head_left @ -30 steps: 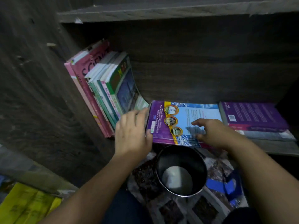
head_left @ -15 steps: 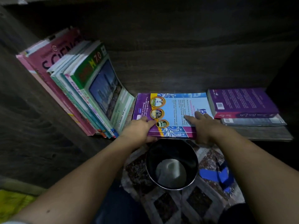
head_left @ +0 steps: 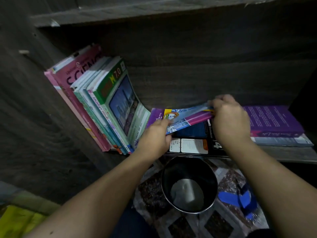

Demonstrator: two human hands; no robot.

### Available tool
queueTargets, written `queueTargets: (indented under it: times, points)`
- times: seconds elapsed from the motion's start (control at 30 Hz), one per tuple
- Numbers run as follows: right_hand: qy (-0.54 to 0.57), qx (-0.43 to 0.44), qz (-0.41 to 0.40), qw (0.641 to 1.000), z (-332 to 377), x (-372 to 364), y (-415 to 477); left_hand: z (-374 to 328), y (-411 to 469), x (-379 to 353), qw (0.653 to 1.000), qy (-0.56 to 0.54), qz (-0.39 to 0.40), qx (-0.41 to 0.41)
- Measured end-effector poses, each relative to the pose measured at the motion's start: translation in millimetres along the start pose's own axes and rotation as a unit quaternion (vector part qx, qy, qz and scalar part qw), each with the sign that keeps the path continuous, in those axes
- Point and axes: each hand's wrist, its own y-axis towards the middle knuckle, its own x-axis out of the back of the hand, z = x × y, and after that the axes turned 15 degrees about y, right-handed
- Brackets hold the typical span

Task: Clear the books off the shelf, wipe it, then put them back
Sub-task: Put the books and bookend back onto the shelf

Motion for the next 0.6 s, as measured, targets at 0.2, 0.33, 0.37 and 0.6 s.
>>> queueTargets:
  times: [0.2,0.33,0.37,0.6]
  points:
    - [0.295,0.211,-0.116,0.925,29.4,-17.7,-9.4,-22.0,5.4,56.0,0.983,0.043,-0.176,0.02]
    - [0.188,0.125,0.008,0.974,21.6,-31.8,-13.8,-0.2,-2.5,77.7,0.967,0.001,-0.22,0.131]
    - [0.121,0.109,0.067,0.984,16.1,-36.3,-14.5,4.9,-5.9,82.5,0.959,-0.009,-0.248,0.133]
    - [-0.026,0.021,0.41,0.912,1.3,-61.6,-31.2,20.2,2.0,144.1,0.943,0.13,-0.265,0.156]
